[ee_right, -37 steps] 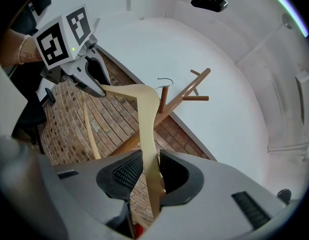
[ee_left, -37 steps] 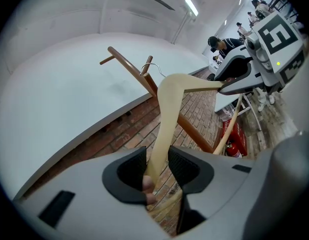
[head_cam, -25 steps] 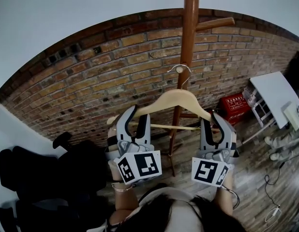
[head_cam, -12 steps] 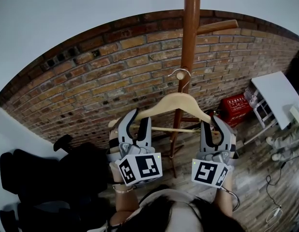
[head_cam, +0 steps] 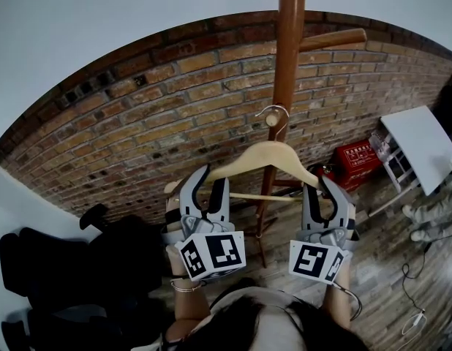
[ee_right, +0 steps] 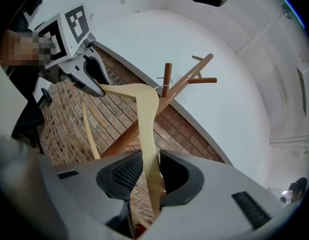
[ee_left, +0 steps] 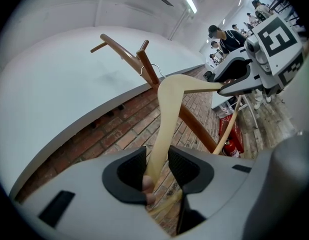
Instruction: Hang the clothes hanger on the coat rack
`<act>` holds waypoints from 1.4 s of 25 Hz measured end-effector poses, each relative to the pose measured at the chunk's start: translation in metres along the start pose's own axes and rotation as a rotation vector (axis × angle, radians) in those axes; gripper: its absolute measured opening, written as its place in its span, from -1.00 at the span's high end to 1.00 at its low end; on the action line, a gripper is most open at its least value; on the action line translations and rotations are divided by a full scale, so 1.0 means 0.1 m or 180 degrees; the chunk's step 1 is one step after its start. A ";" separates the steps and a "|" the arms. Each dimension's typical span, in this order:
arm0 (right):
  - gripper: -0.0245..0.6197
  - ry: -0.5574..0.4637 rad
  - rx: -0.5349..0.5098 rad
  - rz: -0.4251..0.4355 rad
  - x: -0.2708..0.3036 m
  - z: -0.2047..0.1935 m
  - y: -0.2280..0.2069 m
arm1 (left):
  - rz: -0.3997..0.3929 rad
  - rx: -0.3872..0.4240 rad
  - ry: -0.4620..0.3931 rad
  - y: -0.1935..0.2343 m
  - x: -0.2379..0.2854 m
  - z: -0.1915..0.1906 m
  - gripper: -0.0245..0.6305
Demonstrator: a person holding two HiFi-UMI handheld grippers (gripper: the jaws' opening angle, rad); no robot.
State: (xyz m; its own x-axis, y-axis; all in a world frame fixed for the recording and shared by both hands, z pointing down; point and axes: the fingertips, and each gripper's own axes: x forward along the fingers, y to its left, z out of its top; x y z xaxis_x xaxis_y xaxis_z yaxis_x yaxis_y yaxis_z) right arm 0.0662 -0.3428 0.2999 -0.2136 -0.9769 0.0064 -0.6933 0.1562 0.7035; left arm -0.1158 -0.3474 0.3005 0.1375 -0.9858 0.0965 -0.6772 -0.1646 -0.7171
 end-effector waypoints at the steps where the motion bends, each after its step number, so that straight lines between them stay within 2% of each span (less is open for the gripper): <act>1: 0.55 0.0008 0.0009 -0.0002 0.01 -0.01 0.00 | -0.0007 0.0006 -0.0002 0.00 0.01 0.00 0.50; 19: 0.55 0.0125 0.0119 0.0001 0.09 -0.17 0.09 | -0.0112 0.0036 0.0011 -0.10 0.16 -0.08 0.50; 23: 0.55 0.0142 0.0143 0.0009 0.12 -0.21 0.13 | -0.0099 -0.0082 0.0022 -0.10 0.16 -0.06 0.49; 26: 0.55 0.0121 0.0160 -0.0009 0.13 -0.22 0.14 | -0.0122 0.0010 0.0006 -0.13 0.19 -0.12 0.49; 32: 0.54 0.0098 0.0182 -0.0046 0.17 -0.24 0.15 | -0.0050 -0.0075 -0.0019 -0.11 0.23 -0.10 0.48; 35: 0.55 0.0093 0.0184 -0.0066 0.20 -0.24 0.14 | -0.0045 -0.0025 -0.0052 -0.13 0.28 -0.15 0.47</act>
State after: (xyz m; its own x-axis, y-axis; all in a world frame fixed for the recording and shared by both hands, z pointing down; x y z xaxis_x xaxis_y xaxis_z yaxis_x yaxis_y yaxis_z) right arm 0.0686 -0.3632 0.3272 -0.1793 -0.9837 0.0136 -0.7361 0.1433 0.6615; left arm -0.1140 -0.3737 0.3225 0.1589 -0.9827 0.0953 -0.6809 -0.1790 -0.7102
